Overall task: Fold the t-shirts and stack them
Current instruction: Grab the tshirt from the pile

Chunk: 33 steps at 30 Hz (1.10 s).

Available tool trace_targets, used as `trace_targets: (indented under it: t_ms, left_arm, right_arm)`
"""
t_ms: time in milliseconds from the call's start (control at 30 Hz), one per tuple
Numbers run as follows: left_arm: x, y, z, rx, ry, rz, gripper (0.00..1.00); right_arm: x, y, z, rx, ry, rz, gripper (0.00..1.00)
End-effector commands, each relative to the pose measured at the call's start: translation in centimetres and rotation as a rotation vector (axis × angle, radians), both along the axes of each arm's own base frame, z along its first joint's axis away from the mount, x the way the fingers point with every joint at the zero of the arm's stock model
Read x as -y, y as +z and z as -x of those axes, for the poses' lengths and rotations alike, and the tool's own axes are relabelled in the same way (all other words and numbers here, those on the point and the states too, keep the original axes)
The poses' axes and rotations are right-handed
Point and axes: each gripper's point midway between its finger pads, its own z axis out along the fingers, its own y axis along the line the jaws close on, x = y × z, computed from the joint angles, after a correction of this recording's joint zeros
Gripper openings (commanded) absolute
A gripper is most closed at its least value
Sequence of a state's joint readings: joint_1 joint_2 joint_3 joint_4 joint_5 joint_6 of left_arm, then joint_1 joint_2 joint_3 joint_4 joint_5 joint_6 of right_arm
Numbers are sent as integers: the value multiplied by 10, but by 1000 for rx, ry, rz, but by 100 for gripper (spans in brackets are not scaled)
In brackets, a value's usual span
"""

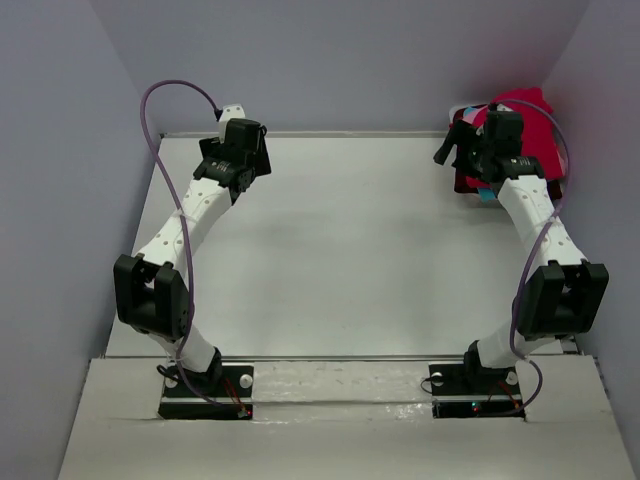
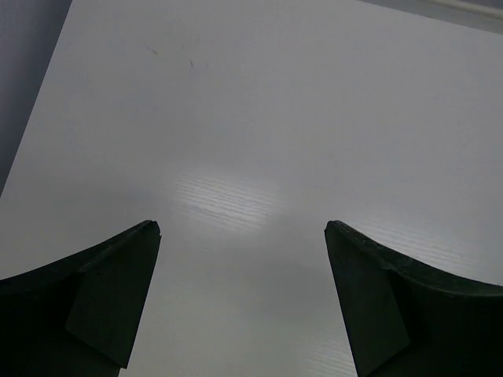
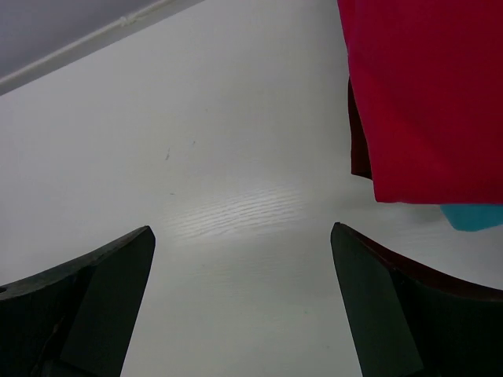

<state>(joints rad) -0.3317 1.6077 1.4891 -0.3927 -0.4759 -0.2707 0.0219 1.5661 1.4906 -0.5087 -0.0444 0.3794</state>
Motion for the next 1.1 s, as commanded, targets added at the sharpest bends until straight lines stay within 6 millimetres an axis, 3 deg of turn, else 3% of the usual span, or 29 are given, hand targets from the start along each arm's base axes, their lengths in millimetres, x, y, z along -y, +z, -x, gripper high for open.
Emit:
trace_targets:
  t_ms: [0, 333, 600, 733, 867, 933, 967, 1000, 1067]
  left_arm:
    - [3, 18, -9, 54, -4, 16, 98]
    - [4, 18, -9, 55, -2, 22, 98]
    - [5, 21, -12, 56, -2, 25, 98]
    - [9, 26, -15, 68, -13, 46, 99]
    - [15, 31, -22, 88, -29, 66, 99]
    - [18, 23, -27, 63, -31, 60, 99]
    - [20, 26, -30, 66, -39, 64, 99]
    - [24, 21, -33, 54, -56, 73, 99]
    - [30, 22, -38, 72, -79, 90, 99]
  right_arm:
    - [-1, 31, -5, 102, 6, 20, 100]
    - [5, 28, -11, 72, -67, 1, 100]
    - [16, 41, -13, 92, -133, 15, 100]
    - [16, 29, -18, 32, -115, 42, 100]
    - [21, 27, -31, 16, -138, 60, 97]
    - [24, 25, -37, 3, -158, 70, 94]
    - [28, 37, -43, 25, -177, 77, 94]
    - [29, 25, -49, -14, -184, 88, 94]
    - [34, 28, -59, -18, -205, 108, 94]
